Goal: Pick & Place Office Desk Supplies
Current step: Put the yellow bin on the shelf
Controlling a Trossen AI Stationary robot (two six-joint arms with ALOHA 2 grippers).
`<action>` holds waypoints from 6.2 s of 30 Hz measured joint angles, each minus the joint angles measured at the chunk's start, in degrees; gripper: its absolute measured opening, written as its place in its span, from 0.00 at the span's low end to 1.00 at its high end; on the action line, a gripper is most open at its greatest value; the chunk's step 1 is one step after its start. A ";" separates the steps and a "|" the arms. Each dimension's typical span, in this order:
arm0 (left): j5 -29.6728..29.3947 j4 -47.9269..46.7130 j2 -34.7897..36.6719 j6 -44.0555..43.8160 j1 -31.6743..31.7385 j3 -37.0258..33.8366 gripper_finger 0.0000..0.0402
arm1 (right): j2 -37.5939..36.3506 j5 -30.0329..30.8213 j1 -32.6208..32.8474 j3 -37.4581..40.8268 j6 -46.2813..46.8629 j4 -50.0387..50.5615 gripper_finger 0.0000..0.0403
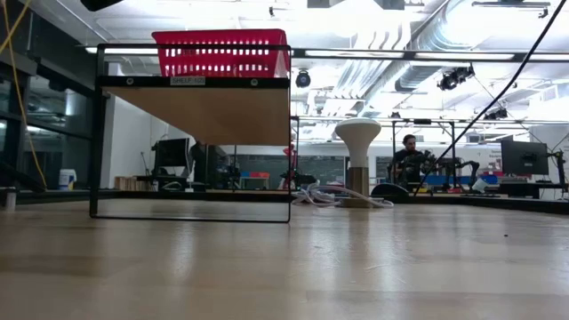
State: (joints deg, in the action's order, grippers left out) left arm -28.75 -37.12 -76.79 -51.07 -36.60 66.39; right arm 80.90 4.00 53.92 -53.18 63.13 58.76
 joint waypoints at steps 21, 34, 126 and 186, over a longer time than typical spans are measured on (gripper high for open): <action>-0.02 -0.07 0.00 0.44 2.75 0.00 0.21 | -11.82 -2.35 -0.77 10.70 1.16 -10.20 0.13; -0.03 -0.09 0.00 0.68 2.58 0.00 0.21 | -11.00 -0.93 -0.77 10.70 1.63 -11.50 0.12; 2.45 1.46 0.02 5.75 2.58 0.00 0.21 | -15.27 -8.91 -17.13 9.60 12.03 -16.06 0.01; 14.73 -8.68 -29.00 75.56 19.10 40.96 0.21 | -10.83 -23.34 -60.05 -2.10 -17.99 -14.45 0.01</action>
State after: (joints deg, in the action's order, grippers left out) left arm -14.03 -45.81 -105.79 24.49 -17.49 107.35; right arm 70.06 -19.34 -6.13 -55.29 45.14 44.31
